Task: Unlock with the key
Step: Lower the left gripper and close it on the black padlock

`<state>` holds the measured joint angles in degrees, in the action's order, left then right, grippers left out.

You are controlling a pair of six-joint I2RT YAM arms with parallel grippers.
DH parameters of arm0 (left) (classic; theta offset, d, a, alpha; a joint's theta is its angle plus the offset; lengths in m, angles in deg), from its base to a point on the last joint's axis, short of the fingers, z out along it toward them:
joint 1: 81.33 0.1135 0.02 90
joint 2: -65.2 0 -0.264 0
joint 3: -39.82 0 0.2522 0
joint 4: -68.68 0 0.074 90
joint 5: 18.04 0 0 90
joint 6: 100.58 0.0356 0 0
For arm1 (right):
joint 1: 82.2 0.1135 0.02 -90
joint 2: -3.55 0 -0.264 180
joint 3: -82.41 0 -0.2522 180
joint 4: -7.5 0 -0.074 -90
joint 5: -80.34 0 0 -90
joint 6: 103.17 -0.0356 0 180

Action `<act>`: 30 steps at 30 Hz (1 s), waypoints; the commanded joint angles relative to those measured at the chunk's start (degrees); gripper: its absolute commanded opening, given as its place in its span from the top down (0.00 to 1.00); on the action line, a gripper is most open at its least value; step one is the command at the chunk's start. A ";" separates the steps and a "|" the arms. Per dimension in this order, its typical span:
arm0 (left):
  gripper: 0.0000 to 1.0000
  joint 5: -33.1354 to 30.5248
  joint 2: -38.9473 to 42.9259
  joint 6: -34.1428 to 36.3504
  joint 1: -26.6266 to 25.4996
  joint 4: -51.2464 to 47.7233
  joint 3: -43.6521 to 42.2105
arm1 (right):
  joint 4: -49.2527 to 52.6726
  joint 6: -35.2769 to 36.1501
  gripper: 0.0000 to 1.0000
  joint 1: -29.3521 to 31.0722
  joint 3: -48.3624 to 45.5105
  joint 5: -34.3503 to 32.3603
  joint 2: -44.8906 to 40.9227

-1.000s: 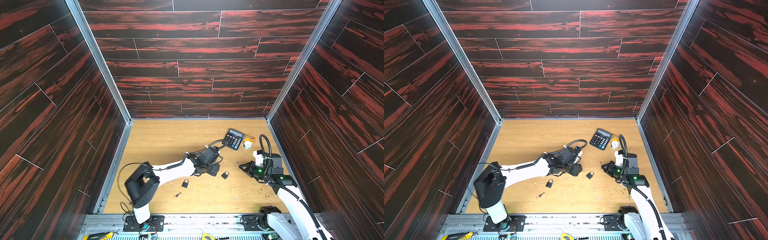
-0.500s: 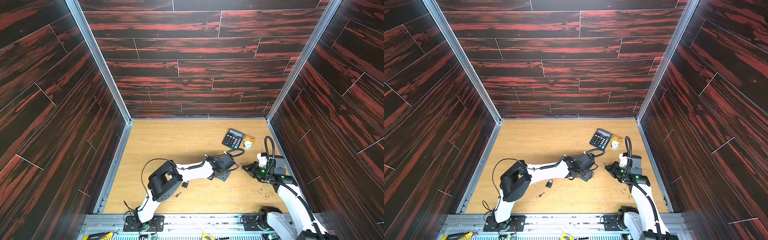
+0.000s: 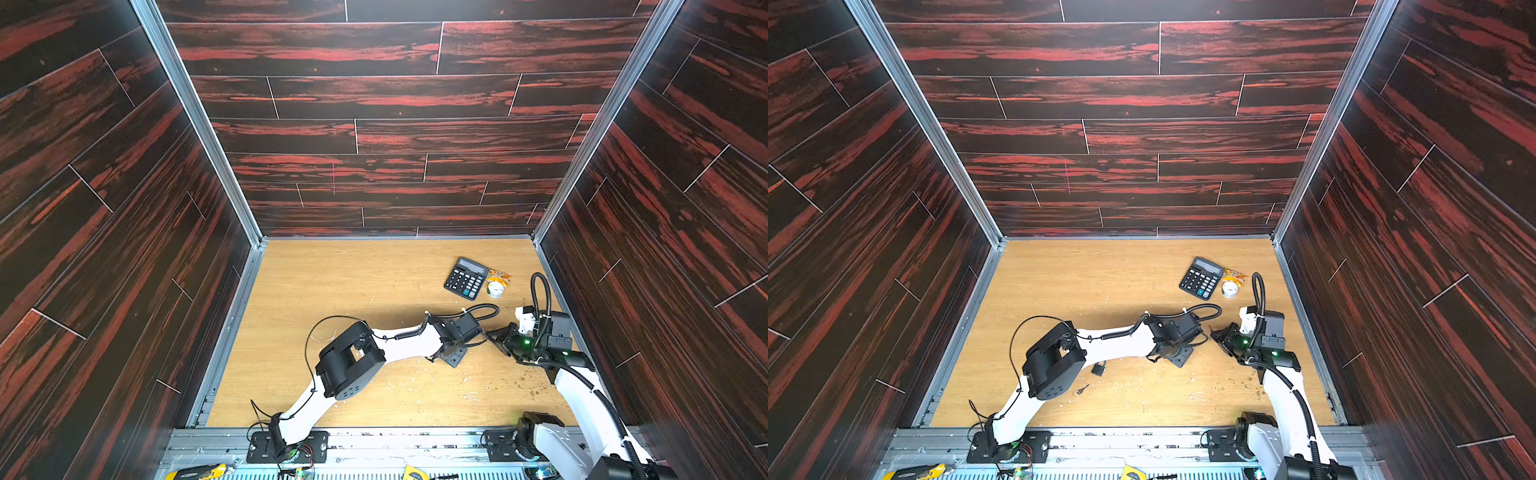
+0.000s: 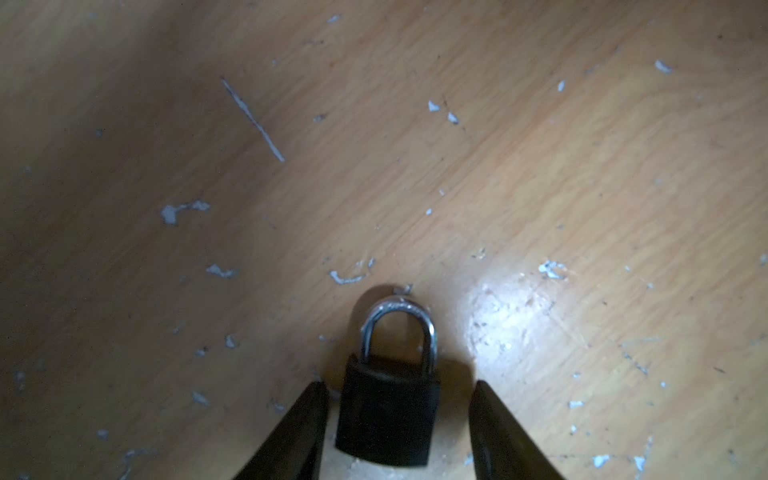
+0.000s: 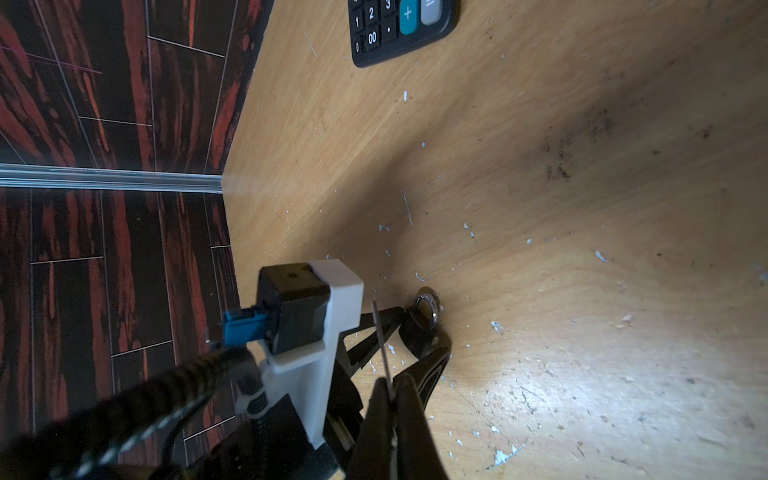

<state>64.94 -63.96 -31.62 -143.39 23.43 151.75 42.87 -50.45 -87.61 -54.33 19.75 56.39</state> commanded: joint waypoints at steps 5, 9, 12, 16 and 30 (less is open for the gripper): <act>0.48 -0.68 -3.22 -1.37 -0.22 -6.47 2.56 | -0.68 0.10 1.00 -0.57 -0.93 1.70 0.78; 0.51 -1.93 -4.06 -1.38 -0.20 -7.47 2.97 | -0.77 0.18 1.00 -0.83 -0.84 2.12 0.77; 0.55 -1.87 -4.03 -1.05 -0.18 -8.24 2.82 | -0.60 0.27 1.00 -0.94 -0.84 2.31 0.73; 0.58 -2.20 -4.08 -0.60 -0.21 -8.33 2.92 | -0.78 0.17 1.00 -1.05 -0.89 2.32 0.86; 0.80 -2.94 -4.54 -0.25 -0.25 -9.52 4.04 | -1.30 -0.18 1.00 -1.14 -0.85 3.77 0.60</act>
<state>63.10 -66.06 -32.21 -143.65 19.10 155.84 41.77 -50.47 -88.44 -54.38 22.40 56.87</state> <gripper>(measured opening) 0.367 0.059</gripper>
